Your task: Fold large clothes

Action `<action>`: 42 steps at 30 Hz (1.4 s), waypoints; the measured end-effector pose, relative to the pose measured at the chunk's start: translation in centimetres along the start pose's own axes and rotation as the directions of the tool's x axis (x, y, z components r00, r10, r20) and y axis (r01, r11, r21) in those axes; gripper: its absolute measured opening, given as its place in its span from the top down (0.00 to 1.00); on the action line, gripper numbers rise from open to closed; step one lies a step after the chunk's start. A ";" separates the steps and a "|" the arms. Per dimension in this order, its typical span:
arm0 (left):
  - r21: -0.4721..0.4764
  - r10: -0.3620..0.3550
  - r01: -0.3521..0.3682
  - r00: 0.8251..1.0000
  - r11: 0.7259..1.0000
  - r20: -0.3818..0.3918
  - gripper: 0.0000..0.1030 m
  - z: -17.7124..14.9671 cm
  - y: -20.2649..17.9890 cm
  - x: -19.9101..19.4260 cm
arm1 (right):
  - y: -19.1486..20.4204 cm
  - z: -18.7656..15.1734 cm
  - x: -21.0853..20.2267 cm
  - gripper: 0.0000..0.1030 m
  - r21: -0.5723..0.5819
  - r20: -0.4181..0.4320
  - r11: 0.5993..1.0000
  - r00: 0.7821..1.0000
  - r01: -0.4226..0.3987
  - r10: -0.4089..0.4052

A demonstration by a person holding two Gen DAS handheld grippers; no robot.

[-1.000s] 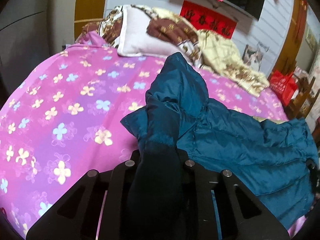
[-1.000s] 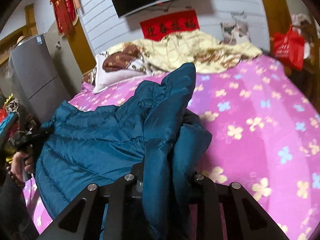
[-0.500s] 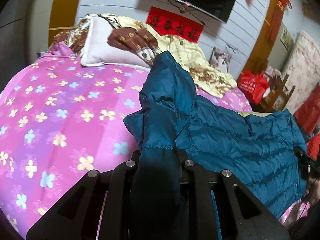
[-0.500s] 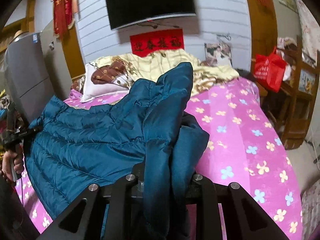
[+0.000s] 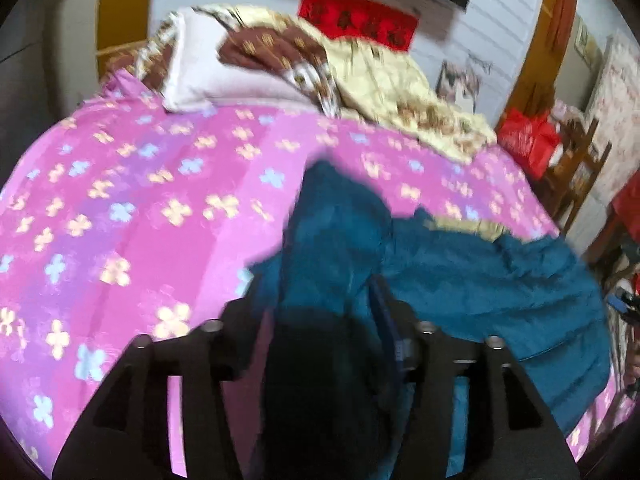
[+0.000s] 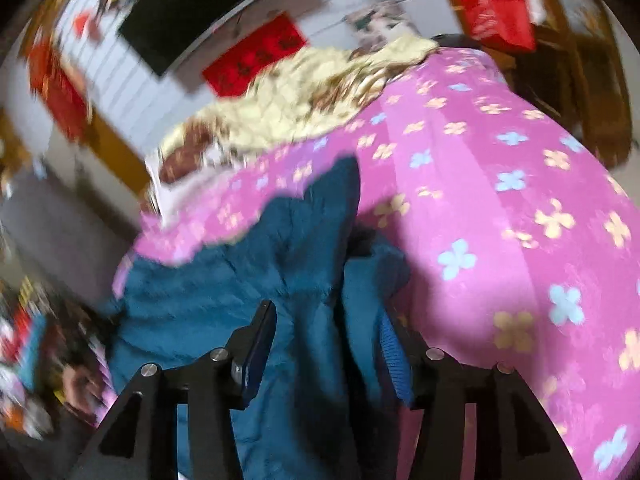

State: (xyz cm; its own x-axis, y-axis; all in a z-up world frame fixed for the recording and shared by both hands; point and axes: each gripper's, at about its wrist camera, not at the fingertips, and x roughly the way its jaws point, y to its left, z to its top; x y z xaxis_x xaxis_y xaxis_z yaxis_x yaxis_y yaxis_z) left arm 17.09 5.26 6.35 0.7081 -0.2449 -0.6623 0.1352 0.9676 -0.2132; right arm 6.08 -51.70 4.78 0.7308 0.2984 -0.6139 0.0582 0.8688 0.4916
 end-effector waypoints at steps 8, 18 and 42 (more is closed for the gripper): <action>0.047 0.103 -0.108 0.989 0.993 0.107 0.20 -3.3 -2.0 -11.2 | 9.0 -5.4 -10.3 0.35 -0.179 0.105 0.967 0.981 0.180 -0.163; 0.298 0.117 -0.140 0.989 0.944 0.094 0.00 -15.6 -11.5 -20.4 | 16.3 -18.1 -18.9 0.19 -0.233 0.204 0.922 0.942 0.310 -0.265; 0.286 0.084 -0.065 0.995 0.956 -0.053 0.00 -26.6 -18.3 -24.1 | 16.3 -29.7 -24.1 0.17 -0.245 0.231 0.874 0.901 0.419 -0.367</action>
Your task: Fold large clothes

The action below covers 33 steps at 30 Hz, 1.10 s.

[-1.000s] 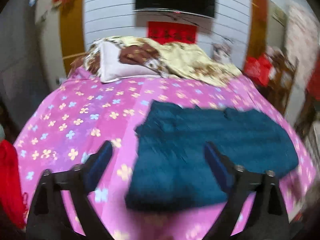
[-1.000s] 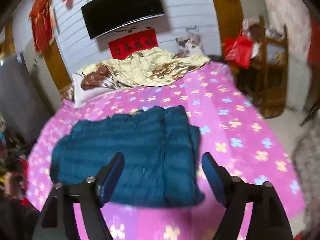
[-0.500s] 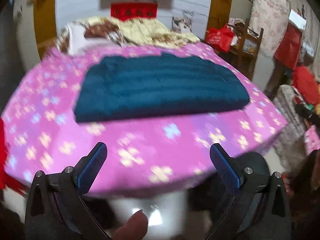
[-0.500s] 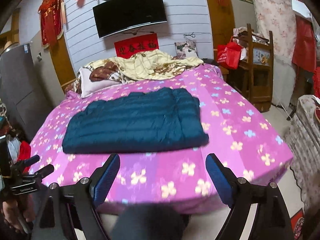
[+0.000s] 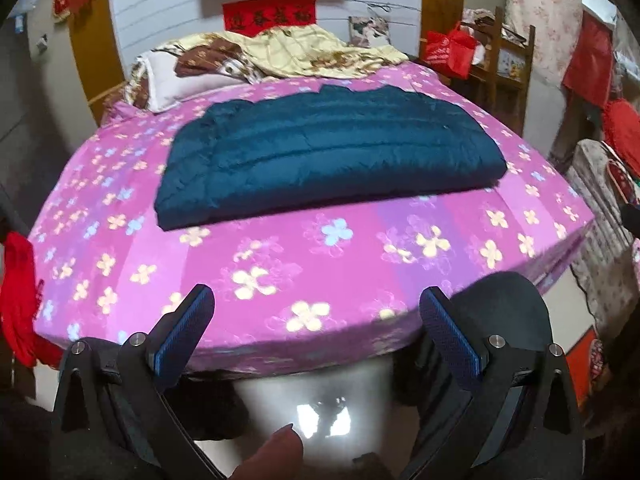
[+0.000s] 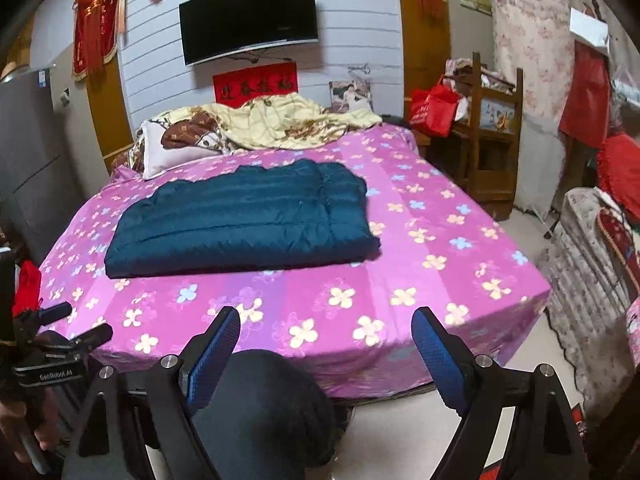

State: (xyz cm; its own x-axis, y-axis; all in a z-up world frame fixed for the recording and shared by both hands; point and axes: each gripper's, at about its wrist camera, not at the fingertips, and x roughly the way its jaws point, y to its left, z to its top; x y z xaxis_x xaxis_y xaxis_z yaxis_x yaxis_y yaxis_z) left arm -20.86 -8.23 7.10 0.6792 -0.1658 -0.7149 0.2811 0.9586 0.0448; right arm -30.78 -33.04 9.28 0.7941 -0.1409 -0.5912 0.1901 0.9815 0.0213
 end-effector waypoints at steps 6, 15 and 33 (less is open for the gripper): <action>-0.002 0.013 -0.013 1.000 1.000 0.014 0.00 -0.1 0.3 -0.3 | -0.2 0.5 -0.4 0.17 0.007 0.012 1.000 1.000 0.005 -0.005; -0.019 -0.010 0.010 1.000 1.000 -0.008 0.00 -0.2 0.6 0.0 | 0.1 0.4 -0.2 0.17 0.003 0.004 1.000 1.000 -0.008 0.008; -0.047 -0.030 0.028 0.999 0.998 -0.036 0.00 -0.4 1.2 0.7 | 1.7 0.8 0.1 0.17 -0.019 0.016 1.000 1.000 -0.024 0.024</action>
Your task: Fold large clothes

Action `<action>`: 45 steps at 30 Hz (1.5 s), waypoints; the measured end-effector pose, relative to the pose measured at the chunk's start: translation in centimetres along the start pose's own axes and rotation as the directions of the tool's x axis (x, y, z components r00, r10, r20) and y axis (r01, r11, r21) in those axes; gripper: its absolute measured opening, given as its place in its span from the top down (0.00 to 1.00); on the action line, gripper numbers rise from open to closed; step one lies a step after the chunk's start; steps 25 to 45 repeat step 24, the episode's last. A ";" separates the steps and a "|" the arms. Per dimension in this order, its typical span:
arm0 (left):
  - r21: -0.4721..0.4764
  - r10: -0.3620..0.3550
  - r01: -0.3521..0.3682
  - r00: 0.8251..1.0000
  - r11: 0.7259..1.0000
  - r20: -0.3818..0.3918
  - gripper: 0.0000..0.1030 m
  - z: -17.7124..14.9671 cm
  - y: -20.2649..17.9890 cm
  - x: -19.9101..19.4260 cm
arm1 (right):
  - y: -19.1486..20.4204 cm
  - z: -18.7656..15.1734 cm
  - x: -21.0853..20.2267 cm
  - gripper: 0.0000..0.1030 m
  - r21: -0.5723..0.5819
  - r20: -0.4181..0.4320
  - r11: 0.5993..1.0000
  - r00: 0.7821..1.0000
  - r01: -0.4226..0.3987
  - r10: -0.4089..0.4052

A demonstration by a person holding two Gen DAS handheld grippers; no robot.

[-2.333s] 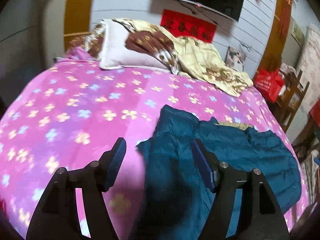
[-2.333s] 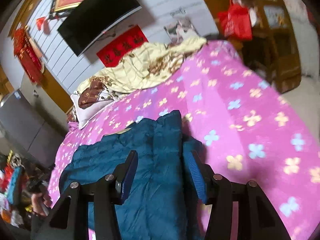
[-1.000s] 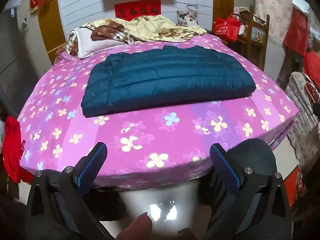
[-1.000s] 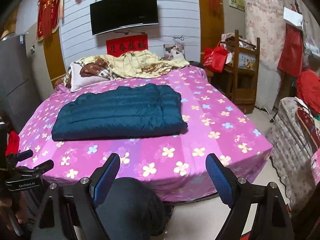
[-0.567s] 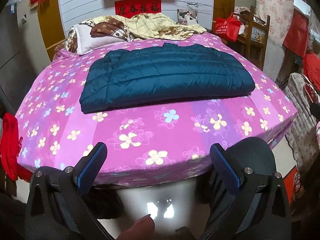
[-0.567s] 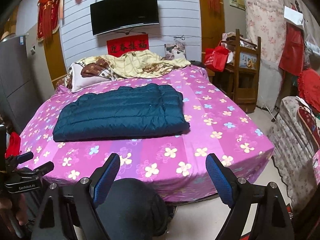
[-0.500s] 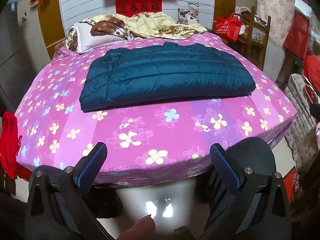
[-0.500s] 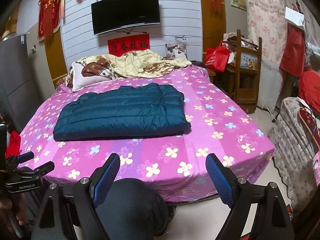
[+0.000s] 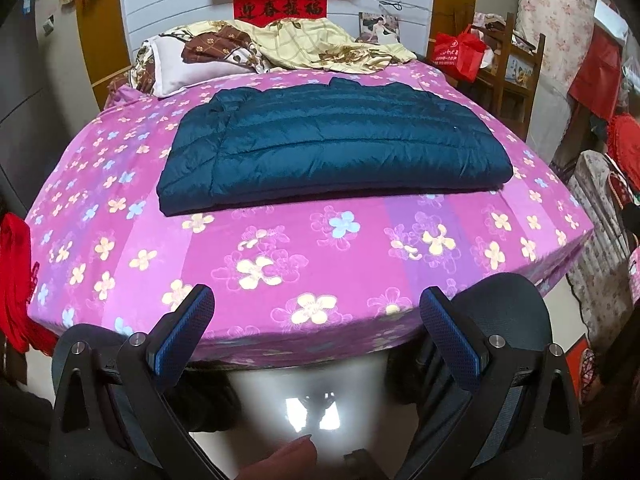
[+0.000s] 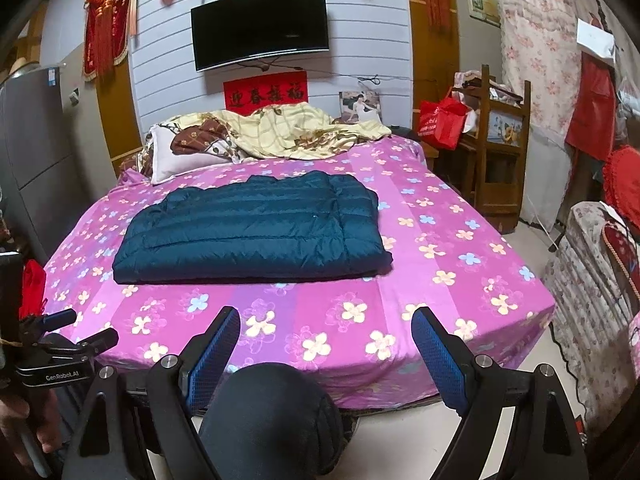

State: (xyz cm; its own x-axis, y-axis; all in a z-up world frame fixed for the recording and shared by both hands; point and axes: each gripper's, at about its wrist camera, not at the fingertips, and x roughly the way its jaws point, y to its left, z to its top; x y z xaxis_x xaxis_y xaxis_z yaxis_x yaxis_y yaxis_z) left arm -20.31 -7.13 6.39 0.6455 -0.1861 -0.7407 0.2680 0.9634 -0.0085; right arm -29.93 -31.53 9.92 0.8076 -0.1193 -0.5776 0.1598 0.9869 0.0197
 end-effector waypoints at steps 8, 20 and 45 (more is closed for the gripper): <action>-0.005 -0.005 0.005 1.000 1.000 -0.006 0.00 0.0 0.0 0.3 | 0.2 0.0 0.0 0.17 -0.002 0.001 1.000 1.000 -0.001 0.001; -0.014 -0.044 0.043 0.999 0.999 -0.019 0.00 -0.2 0.1 0.6 | 0.2 -0.2 0.1 0.17 -0.006 0.004 1.000 1.000 -0.007 0.007; -0.014 -0.037 0.037 0.999 0.999 -0.016 0.00 -0.2 0.2 0.6 | 0.3 -0.2 0.3 0.17 -0.009 0.000 1.000 1.000 -0.009 0.009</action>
